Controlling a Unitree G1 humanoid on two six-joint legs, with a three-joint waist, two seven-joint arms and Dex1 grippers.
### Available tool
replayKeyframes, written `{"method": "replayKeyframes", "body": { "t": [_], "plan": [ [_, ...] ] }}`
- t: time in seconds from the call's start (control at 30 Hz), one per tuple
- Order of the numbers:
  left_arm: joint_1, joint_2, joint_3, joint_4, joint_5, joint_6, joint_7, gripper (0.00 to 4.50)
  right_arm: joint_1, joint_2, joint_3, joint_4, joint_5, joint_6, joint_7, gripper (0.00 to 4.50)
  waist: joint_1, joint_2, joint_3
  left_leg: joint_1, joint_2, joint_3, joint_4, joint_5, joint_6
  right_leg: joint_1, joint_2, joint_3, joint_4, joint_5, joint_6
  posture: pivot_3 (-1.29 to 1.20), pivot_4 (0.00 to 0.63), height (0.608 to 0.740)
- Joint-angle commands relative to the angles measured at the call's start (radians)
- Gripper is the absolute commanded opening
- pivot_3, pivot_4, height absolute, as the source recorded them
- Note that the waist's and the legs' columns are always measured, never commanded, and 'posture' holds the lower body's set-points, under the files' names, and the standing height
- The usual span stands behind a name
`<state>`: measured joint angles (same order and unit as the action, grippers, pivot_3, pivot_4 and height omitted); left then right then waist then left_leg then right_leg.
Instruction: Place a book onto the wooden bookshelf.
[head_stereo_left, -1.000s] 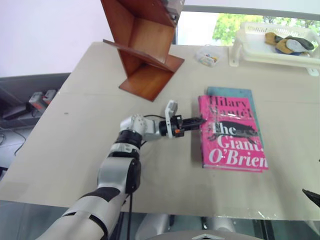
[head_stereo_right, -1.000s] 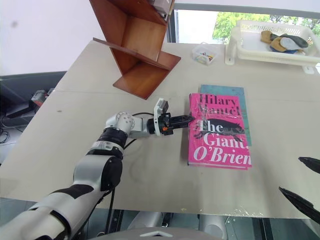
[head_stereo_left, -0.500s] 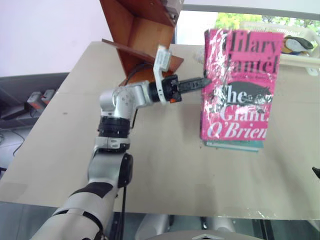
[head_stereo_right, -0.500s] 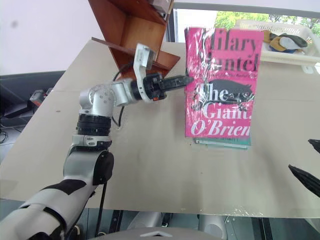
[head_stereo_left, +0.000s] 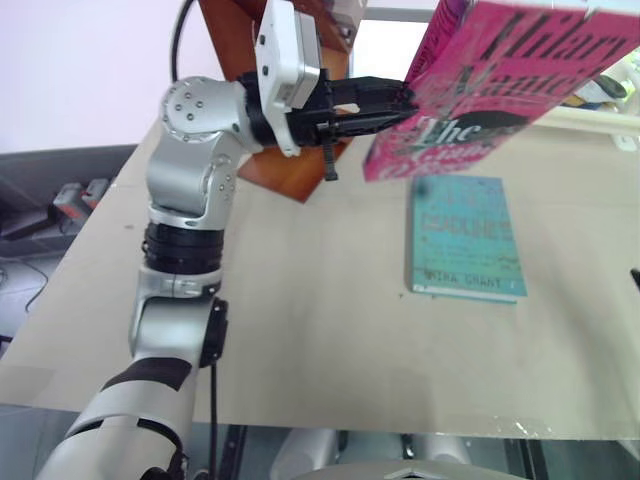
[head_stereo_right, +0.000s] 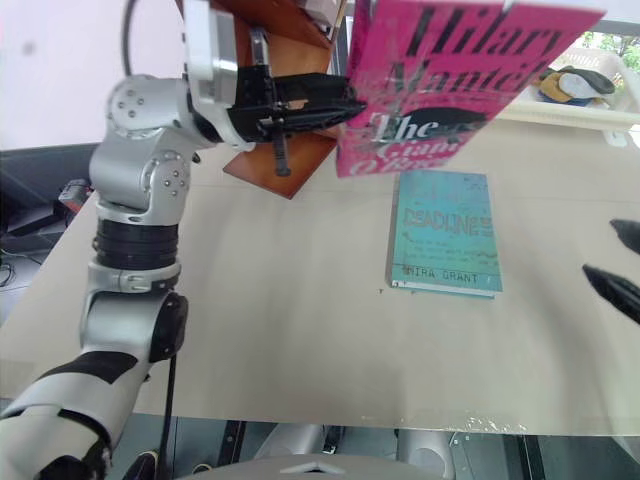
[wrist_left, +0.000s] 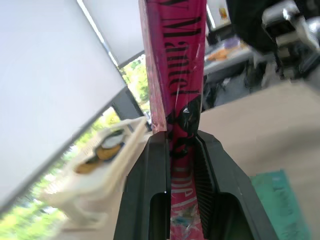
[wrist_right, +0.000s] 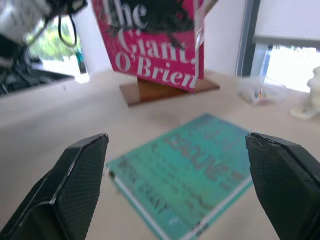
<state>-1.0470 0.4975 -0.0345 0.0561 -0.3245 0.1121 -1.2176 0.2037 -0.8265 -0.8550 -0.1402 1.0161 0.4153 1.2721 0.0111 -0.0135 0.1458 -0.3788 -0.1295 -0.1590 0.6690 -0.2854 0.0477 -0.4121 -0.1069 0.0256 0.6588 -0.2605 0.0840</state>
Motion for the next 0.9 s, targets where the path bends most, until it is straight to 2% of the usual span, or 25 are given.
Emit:
{"method": "replayKeyframes", "body": {
  "t": [0.03, 0.33, 0.43, 0.67, 0.9],
  "plan": [
    [-0.028, 0.09, 0.023, 0.028, 0.1, -0.182, 0.01, 0.22, -0.052, -0.045, 0.015, 0.044, 0.022, 0.025, 0.048, 4.5, -0.001, 0.0, 0.0, 0.0, 0.0, 0.0, 0.0, 0.0, 0.0, 0.0, 0.0, 0.0, 0.0, 0.0, 0.0, 0.0, 0.15, 0.74],
    [-0.081, 0.313, 0.031, 0.218, 0.237, -0.462, 0.006, 0.22, -0.203, -0.099, 0.076, 0.133, 0.098, 0.163, 0.131, 4.5, 0.001, 0.0, 0.0, -0.001, 0.0, -0.002, 0.0, 0.0, 0.0, 0.0, 0.0, -0.002, -0.001, 0.0, 0.0, 0.0, 0.15, 0.74],
    [-0.102, 0.354, 0.023, 0.261, 0.276, -0.563, 0.032, 0.22, -0.243, -0.093, 0.083, 0.144, 0.108, 0.185, 0.133, 4.5, 0.0, 0.0, 0.0, -0.001, 0.0, -0.002, 0.0, 0.0, 0.0, 0.0, 0.0, -0.002, 0.0, 0.0, 0.0, 0.0, 0.15, 0.74],
    [-0.126, 0.401, 0.005, 0.325, 0.32, -0.675, 0.047, 0.22, -0.326, -0.072, 0.085, 0.13, 0.156, 0.225, 0.086, 4.5, -0.016, 0.001, 0.0, 0.001, 0.001, -0.001, 0.001, 0.0, 0.0, 0.0, 0.0, -0.001, 0.003, 0.0, -0.001, 0.0, 0.15, 0.74],
    [-0.15, 0.336, 0.008, 0.273, 0.231, -0.673, 0.046, 0.22, -0.349, -0.068, 0.106, 0.104, 0.14, 0.229, 0.048, 4.5, -0.022, 0.001, 0.0, -0.001, 0.0, -0.001, 0.002, 0.0, 0.0, -0.001, 0.0, -0.001, 0.003, 0.001, -0.001, 0.0, 0.15, 0.74]
  ]
}}
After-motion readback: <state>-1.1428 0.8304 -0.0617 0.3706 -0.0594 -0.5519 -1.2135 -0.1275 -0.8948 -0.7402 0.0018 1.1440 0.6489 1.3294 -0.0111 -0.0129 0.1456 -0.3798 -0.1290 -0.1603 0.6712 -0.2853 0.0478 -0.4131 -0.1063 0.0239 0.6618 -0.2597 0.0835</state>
